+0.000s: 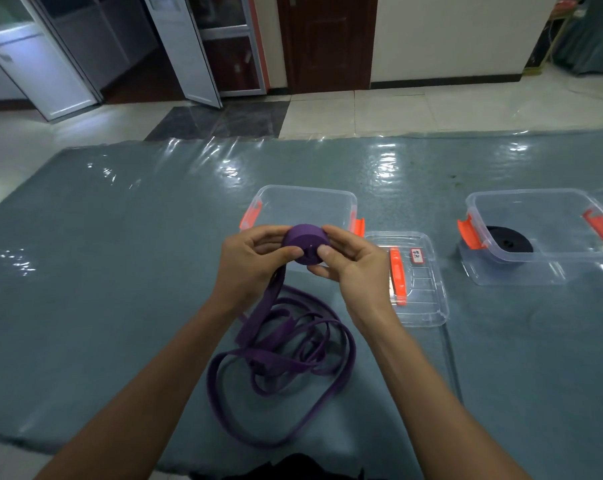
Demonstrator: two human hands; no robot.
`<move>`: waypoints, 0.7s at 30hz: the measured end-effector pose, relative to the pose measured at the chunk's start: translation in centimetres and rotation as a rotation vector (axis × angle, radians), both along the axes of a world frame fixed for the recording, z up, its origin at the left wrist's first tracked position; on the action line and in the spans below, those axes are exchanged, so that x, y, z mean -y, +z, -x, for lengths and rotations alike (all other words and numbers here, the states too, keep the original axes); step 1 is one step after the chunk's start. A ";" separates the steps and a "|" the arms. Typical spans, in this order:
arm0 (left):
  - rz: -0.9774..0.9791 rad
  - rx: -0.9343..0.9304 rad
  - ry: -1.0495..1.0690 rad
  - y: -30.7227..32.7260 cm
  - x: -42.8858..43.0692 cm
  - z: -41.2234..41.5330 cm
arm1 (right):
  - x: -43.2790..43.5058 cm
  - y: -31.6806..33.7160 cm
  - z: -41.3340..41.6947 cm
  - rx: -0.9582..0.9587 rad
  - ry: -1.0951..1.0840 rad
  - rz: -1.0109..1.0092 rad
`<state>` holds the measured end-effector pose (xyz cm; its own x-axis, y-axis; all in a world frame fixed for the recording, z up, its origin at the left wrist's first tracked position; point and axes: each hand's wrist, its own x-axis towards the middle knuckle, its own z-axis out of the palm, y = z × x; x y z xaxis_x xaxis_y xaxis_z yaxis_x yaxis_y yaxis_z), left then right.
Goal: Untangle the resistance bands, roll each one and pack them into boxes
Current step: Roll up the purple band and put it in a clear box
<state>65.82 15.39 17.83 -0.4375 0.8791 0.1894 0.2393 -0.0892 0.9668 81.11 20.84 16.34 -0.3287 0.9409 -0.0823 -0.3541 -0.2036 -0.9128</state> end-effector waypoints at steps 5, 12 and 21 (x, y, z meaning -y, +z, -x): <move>0.016 -0.298 -0.035 0.0 0.3 0.6 | -1.0 -0.5 -1.3 0.573 0.049 -0.642; -0.035 -0.280 -0.094 0.8 -0.1 0.0 | -1.9 0.6 -2.1 0.441 0.096 -0.540; 0.001 0.057 -0.085 -0.3 0.4 -1.1 | -0.2 -0.1 -1.2 -0.131 0.085 0.053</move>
